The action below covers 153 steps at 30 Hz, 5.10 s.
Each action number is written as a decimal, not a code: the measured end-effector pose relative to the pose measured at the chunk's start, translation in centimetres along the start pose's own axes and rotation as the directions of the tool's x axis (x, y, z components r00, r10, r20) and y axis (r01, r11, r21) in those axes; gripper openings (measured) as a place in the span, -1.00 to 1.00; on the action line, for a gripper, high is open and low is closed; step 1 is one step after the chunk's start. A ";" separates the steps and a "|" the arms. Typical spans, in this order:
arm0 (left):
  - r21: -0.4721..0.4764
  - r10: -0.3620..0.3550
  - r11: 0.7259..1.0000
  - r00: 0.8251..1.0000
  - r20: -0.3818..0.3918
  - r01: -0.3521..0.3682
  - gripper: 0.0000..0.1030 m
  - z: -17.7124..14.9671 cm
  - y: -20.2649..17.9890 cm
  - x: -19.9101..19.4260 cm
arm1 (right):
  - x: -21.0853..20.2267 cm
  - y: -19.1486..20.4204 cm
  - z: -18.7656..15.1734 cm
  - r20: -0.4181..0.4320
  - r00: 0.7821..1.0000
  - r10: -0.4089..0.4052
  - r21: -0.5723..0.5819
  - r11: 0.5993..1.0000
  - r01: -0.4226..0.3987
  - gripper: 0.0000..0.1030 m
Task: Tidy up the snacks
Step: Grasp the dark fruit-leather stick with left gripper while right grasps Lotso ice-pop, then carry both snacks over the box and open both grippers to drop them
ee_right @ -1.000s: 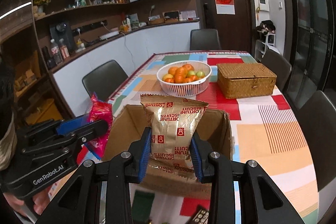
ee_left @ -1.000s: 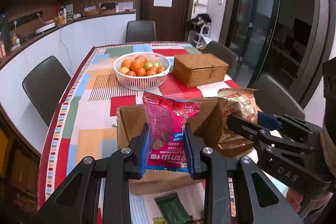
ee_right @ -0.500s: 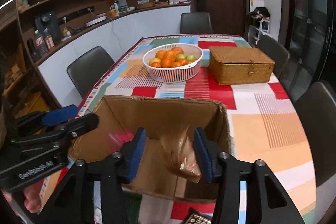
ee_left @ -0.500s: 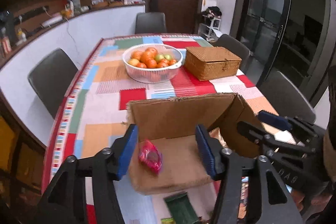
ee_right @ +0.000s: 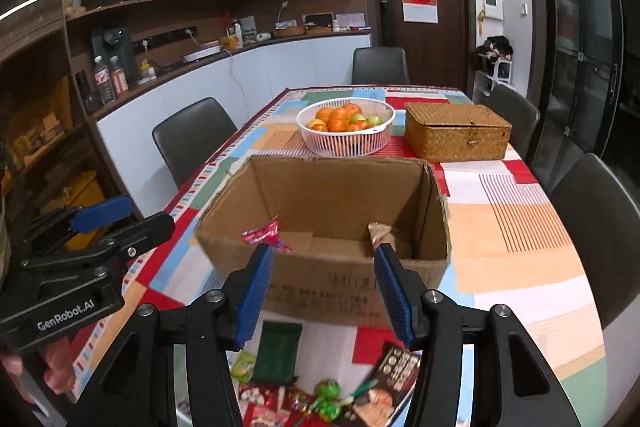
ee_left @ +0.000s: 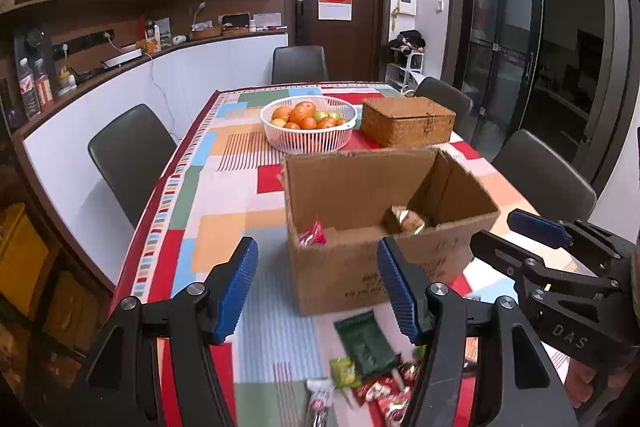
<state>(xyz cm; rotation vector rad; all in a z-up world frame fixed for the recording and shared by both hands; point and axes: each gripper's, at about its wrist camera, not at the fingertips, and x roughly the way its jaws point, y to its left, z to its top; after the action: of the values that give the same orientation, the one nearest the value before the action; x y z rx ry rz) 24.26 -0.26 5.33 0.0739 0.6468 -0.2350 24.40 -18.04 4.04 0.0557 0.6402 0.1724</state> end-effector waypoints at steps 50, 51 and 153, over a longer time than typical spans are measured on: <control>0.019 -0.101 0.993 0.904 -0.416 0.119 0.07 -16.7 1.7 6.6 | 8.1 5.0 -16.4 -0.548 0.823 0.149 0.109 0.988 -0.107 -0.10; 0.017 -0.101 0.993 0.902 -0.420 0.119 0.04 -16.7 1.6 6.9 | 8.1 5.0 -16.4 -0.545 0.826 0.147 0.106 0.989 -0.106 -0.11; 0.031 -0.136 0.990 0.991 0.001 0.136 -0.67 3.3 -3.6 1.2 | 1.4 -2.2 3.8 -0.058 0.992 0.111 0.057 0.993 -0.108 -0.42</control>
<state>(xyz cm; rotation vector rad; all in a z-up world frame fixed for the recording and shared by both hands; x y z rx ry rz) 26.28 -4.47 7.28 0.0595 0.6457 -0.3770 28.03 -19.93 6.02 0.1380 0.7033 0.2639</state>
